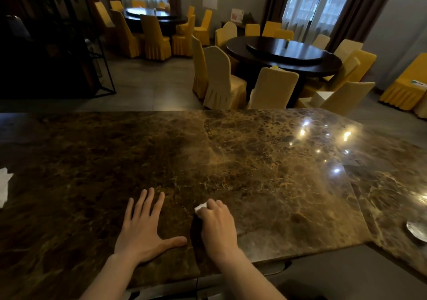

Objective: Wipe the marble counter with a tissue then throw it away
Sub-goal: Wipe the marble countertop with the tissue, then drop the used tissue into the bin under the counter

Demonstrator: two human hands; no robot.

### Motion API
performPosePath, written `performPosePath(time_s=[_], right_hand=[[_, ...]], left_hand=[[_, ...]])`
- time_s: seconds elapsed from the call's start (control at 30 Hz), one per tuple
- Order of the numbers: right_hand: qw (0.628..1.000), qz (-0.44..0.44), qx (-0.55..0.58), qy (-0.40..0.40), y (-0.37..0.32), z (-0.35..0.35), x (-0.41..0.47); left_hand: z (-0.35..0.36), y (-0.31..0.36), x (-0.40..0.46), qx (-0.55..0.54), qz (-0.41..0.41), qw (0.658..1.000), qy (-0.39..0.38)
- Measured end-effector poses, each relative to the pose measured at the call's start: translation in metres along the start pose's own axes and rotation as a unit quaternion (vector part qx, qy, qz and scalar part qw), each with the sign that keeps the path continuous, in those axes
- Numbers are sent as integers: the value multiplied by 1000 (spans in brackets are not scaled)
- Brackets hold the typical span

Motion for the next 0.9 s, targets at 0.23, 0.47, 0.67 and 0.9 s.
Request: performPosePath(time_s=[0.23,0.47,0.67,0.9], right_hand=[[998,53,12,4,48,-26,-38],[993,80,78,37,69,-53,-78],[978,12,204,35,34,-51,-113],[959,23,206,-192,34,31,-180]], left_hand=[[1,0,1,-11,10,1000,0],[-7,6,-4,12,3,999,-48],[-1,34,-28,-36,-8,999,-12],[13,47,-46,-9,-27,1000,12]])
Point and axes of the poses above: each hand's wrist, its own x-axis towards the middle knuckle, its own z-axis out of the palm, y = z × x, the point moved 10 cm from there along x, towards the middle knuckle, and after that the axes turned 8 degrees about -z, right-handed, at the moved point
